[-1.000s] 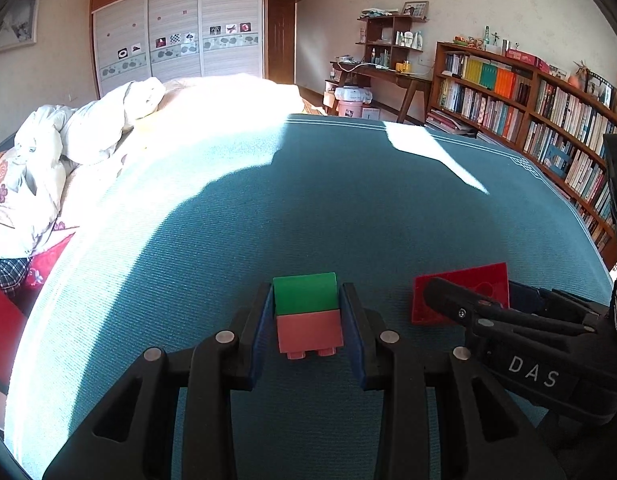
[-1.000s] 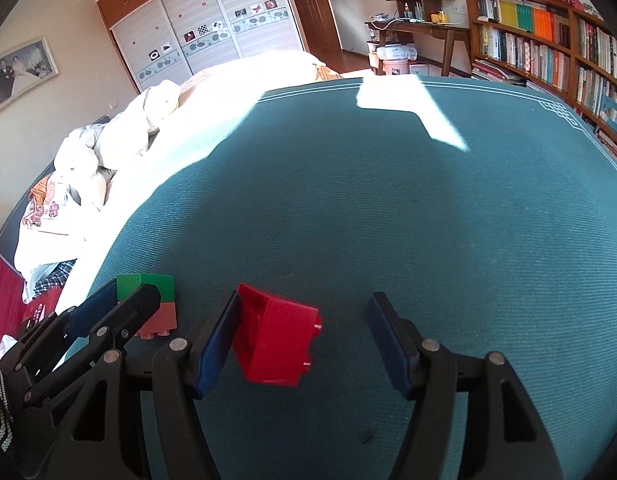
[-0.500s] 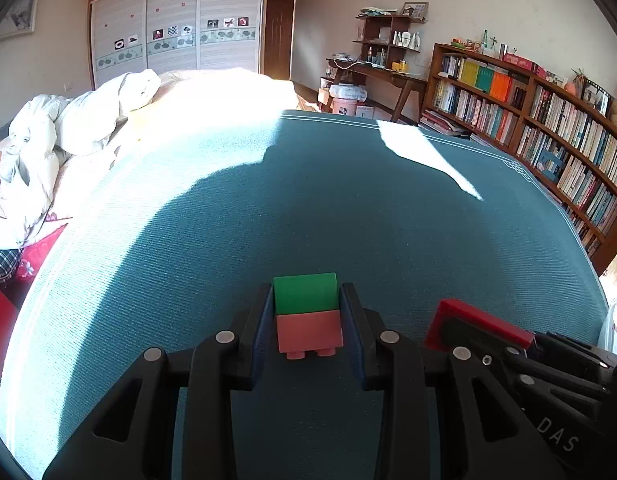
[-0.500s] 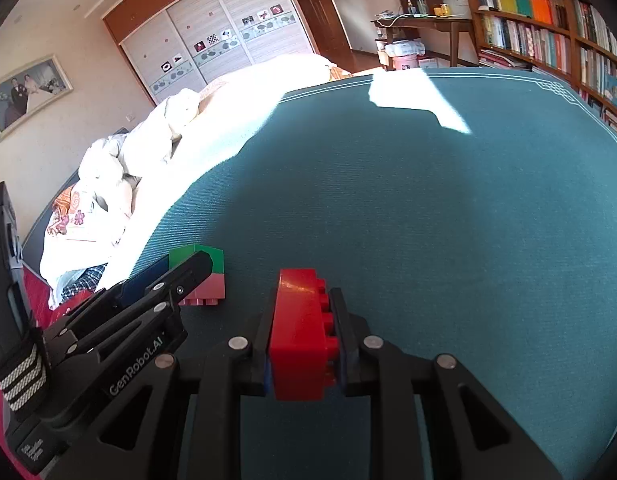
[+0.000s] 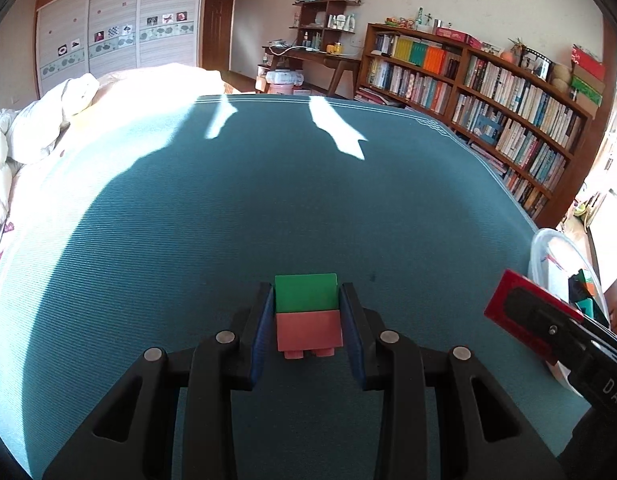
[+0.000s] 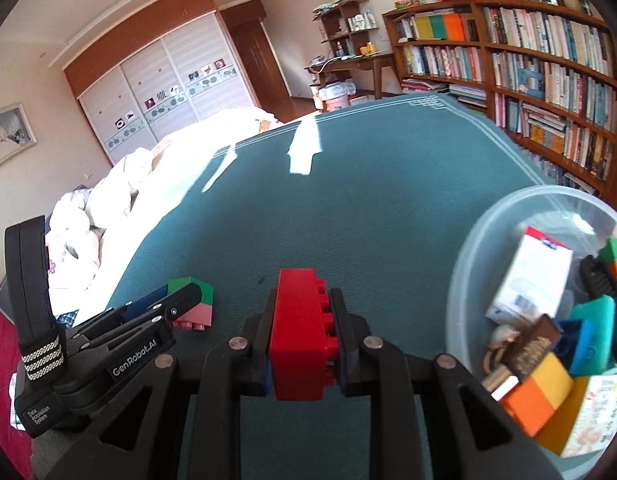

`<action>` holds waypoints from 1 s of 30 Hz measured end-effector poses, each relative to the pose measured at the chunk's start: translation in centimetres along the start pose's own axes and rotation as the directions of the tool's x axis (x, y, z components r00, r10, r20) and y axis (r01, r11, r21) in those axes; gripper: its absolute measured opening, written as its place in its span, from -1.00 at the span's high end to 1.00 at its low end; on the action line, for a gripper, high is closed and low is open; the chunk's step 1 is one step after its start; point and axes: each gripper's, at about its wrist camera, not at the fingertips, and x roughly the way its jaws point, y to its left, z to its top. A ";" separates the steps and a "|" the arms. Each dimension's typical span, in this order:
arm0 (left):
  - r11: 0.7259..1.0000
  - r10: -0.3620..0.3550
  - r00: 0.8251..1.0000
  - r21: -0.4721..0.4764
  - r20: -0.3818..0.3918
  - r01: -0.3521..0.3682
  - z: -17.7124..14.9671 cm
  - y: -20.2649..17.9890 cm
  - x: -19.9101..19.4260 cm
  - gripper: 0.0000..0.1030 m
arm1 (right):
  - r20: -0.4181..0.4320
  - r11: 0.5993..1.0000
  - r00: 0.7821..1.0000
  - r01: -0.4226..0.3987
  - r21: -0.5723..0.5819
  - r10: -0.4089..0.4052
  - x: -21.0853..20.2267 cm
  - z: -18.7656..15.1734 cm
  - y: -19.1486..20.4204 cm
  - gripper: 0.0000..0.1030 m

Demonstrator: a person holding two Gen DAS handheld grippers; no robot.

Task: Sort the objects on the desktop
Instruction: 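Carry both blocks over the bowl and open the left and right grippers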

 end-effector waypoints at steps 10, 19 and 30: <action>0.947 -0.272 0.962 0.183 0.018 0.264 1.7 -11.8 -2.9 0.31 | 0.209 0.961 0.939 0.258 0.097 -0.273 -8.0 1.0 -7.5 0.52; 0.880 -0.418 0.904 0.205 -0.093 0.428 2.2 -18.8 -0.7 0.31 | 0.160 0.901 0.894 0.388 0.192 -0.419 -9.6 -0.1 -13.8 0.30; 0.893 -0.358 0.933 0.277 -0.044 0.356 2.2 -20.8 -1.4 -0.24 | 0.152 0.900 0.898 0.379 0.215 -0.414 -10.7 -1.8 -14.5 -0.41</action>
